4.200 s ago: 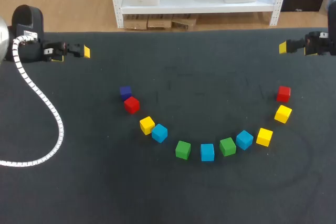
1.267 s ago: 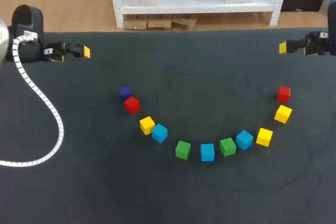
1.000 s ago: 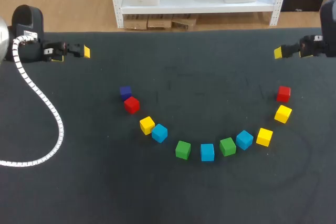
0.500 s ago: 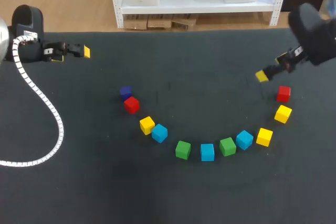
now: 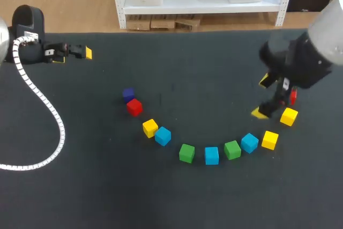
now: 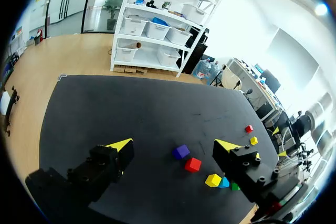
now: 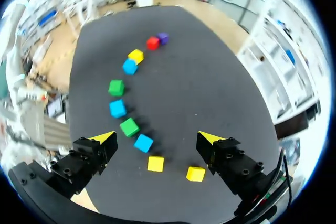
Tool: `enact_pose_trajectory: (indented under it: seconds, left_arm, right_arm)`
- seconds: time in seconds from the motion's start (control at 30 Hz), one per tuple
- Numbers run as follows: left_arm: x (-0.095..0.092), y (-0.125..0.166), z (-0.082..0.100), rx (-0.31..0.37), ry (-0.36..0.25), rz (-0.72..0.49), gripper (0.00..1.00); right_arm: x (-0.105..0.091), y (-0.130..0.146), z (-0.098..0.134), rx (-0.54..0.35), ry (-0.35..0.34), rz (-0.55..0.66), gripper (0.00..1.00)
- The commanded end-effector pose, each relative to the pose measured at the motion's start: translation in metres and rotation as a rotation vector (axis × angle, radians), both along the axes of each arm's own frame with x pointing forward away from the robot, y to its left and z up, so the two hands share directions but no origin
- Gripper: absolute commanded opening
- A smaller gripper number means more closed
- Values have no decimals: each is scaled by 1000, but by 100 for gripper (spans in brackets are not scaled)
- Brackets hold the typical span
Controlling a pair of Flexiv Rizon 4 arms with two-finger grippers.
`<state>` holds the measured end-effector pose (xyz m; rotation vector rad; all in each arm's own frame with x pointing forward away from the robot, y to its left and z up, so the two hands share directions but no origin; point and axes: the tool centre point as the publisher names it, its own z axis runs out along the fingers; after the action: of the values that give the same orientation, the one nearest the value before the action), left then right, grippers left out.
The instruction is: Place the blue cubes, place green cubes on the blue cubes, place the yellow cubes on the green cubes, then place the red cubes on the yellow cubes, and place purple cube on the red cubes.
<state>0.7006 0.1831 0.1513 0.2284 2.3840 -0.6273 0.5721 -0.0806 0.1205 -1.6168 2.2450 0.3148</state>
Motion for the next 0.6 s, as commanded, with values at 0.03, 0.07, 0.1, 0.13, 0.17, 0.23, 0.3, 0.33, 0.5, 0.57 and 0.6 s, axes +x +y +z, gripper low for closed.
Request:
enact_pose_trajectory:
  seconds: [0.03,0.07,0.1,0.13,0.17,0.23,0.3,0.33,0.5,0.57,0.6]
  left_arm:
    - [0,1,-1,-5,-5,-2,100]
    - [0,1,-1,-5,-5,-2,100]
    - [0,1,-1,-5,-5,-2,100]
    - [0,1,-1,-5,-5,-2,100]
    - [0,1,-1,-5,-5,-2,100]
    - [0,1,-1,-5,-5,-2,100]
    - [0,1,-1,-5,-5,-2,100]
    - [0,1,-1,-5,-5,-2,100]
    - [0,1,-1,-5,-5,-2,100]
    - [0,1,-1,-5,-5,-2,100]
    - [0,1,-1,-5,-5,-2,100]
  right_arm:
    - [-3,1,-6,-134,15,287,100]
    - [-4,0,-8,-147,17,306,100]
    - [-6,-1,-11,-159,19,326,100]
    - [-7,-2,-13,-168,23,343,100]
    - [-8,-3,-15,-178,29,365,100]
    - [-12,-4,-18,-190,39,411,100]
    - [-16,-4,-21,-199,47,446,100]
    - [-19,-3,-22,-203,46,463,100]
    - [-26,8,-29,-207,52,505,100]
    - [-29,12,-36,-215,54,521,100]
    - [-30,13,-41,-225,50,528,100]
